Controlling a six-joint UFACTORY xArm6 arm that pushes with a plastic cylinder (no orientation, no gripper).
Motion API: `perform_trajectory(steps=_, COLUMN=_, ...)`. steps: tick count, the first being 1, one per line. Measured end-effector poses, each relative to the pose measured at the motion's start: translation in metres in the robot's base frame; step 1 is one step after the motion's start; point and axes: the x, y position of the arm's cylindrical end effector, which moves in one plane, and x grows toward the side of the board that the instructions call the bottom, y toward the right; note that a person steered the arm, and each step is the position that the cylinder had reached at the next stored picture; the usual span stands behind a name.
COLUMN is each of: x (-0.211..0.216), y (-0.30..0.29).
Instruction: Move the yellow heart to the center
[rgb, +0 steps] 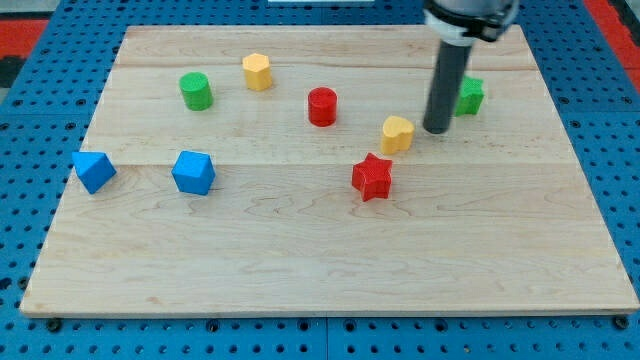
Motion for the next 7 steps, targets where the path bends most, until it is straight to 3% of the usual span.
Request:
perform_trajectory(steps=2, x=0.005, y=-0.072)
perform_trajectory(steps=4, x=0.004, y=-0.093)
perform_trajectory(steps=7, x=-0.002, y=-0.199)
